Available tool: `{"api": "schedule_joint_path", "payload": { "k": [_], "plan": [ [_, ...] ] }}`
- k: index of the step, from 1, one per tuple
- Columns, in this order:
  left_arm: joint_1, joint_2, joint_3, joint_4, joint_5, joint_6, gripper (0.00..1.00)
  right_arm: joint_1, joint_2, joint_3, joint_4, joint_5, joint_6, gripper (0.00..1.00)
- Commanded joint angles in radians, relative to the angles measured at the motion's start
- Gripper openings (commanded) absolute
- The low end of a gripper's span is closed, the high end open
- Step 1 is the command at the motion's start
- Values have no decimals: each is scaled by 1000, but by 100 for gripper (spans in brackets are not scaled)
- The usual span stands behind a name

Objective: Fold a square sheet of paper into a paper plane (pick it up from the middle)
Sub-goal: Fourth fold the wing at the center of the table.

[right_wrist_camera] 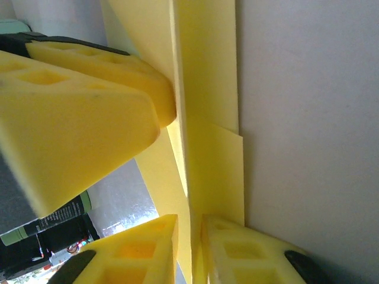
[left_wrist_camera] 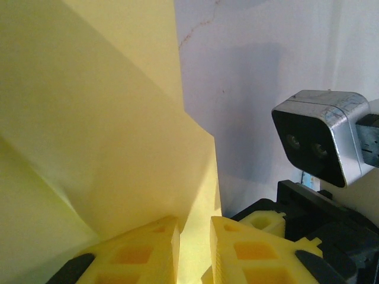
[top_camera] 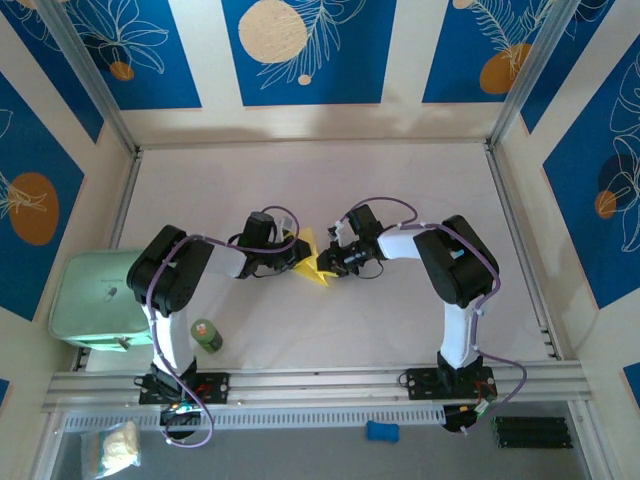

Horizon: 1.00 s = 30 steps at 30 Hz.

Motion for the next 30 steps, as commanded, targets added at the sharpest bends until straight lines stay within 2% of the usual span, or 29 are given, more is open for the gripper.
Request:
{"api": "schedule_joint_path", "payload": {
  "k": [1,14,30],
  "plan": [
    [-1,17,-14,0,-16,23,22,4,-35,13,-92,5,-3,20],
    [-1,15,-17,-15,-32,23,22,-4,-94,22,-166,2,-12,24],
    [-1,13,-21,-19,-33,20,21,6,-48,16,-175,2,-16,15]
  ]
}}
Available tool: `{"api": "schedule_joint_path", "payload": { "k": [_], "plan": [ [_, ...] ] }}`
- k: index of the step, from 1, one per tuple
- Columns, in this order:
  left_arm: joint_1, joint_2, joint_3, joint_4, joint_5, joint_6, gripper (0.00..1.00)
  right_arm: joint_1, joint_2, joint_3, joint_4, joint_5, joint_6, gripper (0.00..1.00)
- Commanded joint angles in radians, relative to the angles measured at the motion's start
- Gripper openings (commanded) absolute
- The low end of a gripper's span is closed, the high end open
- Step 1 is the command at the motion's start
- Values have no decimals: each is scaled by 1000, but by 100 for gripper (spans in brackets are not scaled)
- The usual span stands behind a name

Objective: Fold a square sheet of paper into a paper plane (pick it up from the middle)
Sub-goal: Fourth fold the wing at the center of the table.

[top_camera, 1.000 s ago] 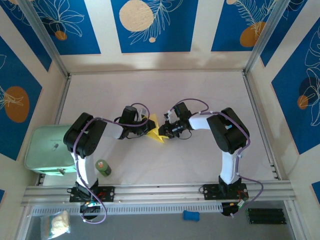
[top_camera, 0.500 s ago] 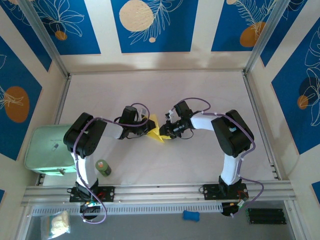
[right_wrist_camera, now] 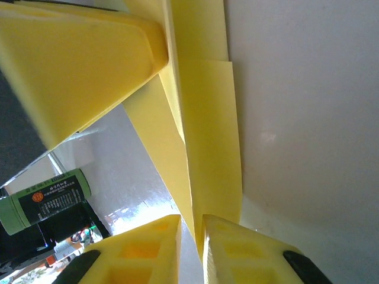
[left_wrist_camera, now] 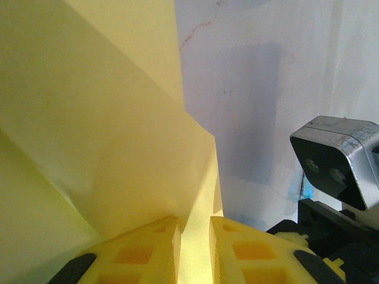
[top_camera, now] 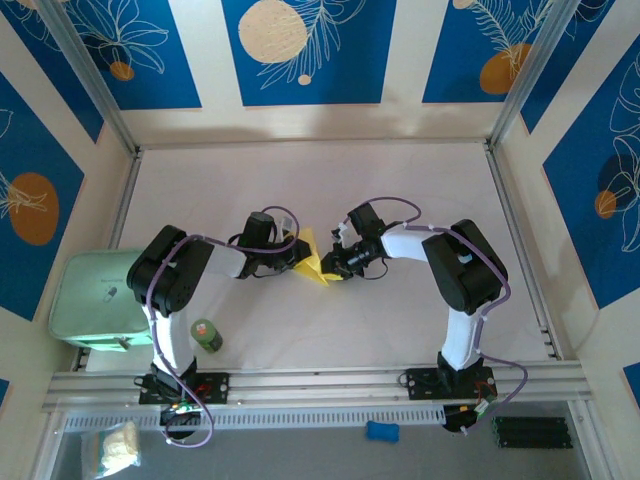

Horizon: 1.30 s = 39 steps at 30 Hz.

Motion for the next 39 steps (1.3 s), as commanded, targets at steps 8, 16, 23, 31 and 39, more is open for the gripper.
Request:
{"api": "schedule_joint_path", "payload": {
  "k": [8,16,23,31,39],
  "plan": [
    [0,13,-25,-20,-33,18,21,8,48,11,-21,-13,-7,12],
    [0,13,-26,-25,-38,18,21,9,48,18,-35,-12,-10,12],
    [0,10,-26,-31,-41,19,21,7,-11,6,-68,-11,-24,18],
    [0,7,-26,-59,-63,20,21,15,-17,-8,-93,4,-50,18],
    [0,11,-26,-67,-68,14,21,17,-3,-9,-101,21,-62,16]
  ]
}}
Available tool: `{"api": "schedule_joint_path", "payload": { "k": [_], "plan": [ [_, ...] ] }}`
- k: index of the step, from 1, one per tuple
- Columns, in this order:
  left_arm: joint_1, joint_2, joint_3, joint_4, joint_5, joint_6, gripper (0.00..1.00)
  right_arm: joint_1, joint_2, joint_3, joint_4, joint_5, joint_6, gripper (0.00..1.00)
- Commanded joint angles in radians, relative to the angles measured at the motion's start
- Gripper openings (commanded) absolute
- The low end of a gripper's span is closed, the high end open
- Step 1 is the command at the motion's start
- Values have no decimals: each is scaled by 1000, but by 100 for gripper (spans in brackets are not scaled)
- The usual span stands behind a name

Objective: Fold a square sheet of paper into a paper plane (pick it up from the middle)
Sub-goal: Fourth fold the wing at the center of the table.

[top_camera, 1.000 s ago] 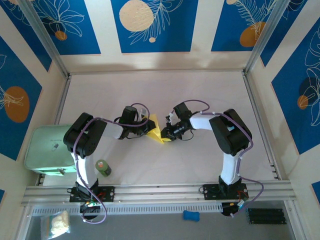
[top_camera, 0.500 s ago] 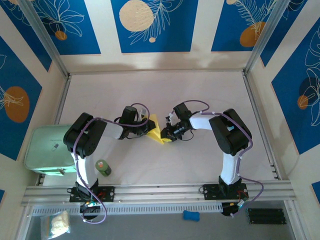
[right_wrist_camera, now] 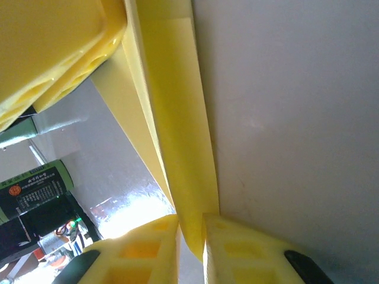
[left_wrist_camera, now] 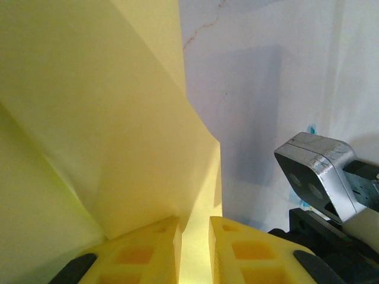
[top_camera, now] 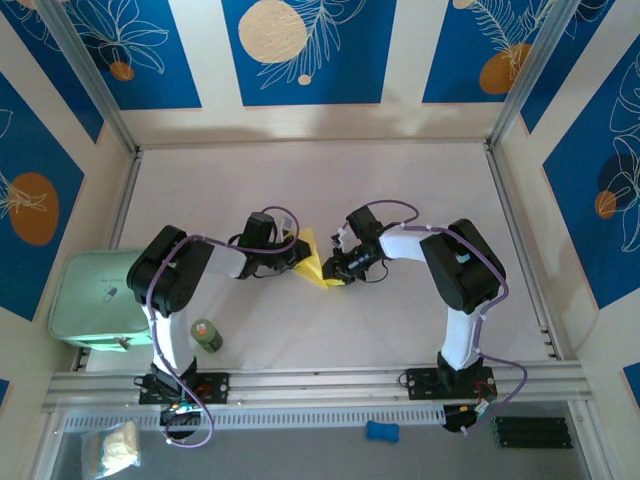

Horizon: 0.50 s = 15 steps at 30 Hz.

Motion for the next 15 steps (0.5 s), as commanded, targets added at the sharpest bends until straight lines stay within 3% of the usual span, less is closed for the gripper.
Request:
{"api": "schedule_joint_path", "payload": {
  "k": [1,15],
  "plan": [
    [0,12,-24,-70,-55,14,21,7,-12,-9,-37,4,-22,16],
    [0,10,-20,-95,-67,11,21,5,32,0,-46,10,-24,11]
  ]
}}
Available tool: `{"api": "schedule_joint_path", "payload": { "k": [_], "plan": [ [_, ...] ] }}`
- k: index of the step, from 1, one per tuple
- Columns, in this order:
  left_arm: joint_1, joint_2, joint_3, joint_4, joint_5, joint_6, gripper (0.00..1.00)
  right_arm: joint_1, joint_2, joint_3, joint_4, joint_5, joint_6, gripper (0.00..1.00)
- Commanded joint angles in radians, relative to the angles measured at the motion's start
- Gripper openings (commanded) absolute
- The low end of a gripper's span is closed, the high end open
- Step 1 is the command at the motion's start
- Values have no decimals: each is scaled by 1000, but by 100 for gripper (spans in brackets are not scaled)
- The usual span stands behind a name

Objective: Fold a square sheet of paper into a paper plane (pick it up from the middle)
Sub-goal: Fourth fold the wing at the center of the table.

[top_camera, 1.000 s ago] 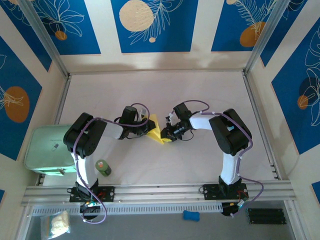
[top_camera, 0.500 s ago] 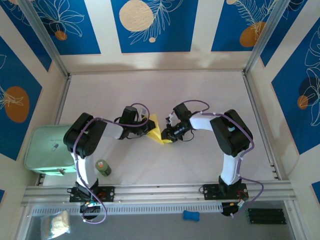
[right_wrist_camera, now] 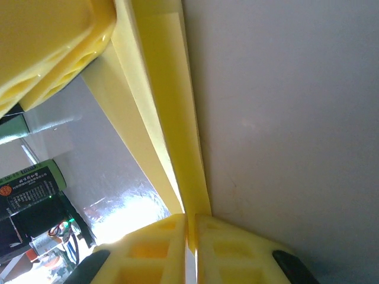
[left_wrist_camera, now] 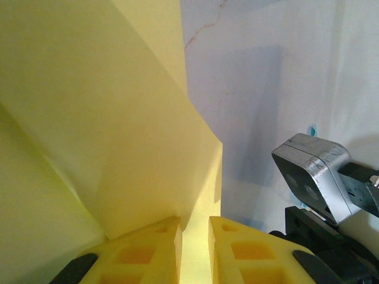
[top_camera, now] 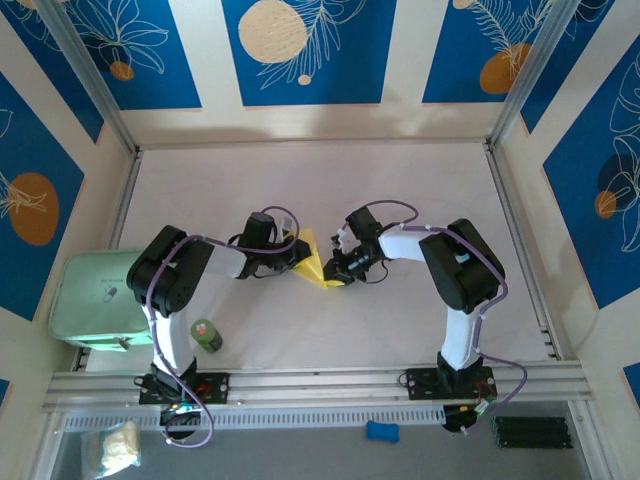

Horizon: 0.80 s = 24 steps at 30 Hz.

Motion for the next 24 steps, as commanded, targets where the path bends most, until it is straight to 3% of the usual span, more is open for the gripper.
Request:
{"api": "schedule_joint_path", "payload": {
  "k": [1,9,24],
  "plan": [
    [0,9,-20,-92,-64,10,21,-1,22,1,-43,-3,-3,11],
    [0,5,-17,-94,-65,-13,20,-21,-119,-1,-31,5,21,23],
    [0,21,-25,-74,-58,-38,20,52,-49,59,-36,32,-2,12]
  ]
}}
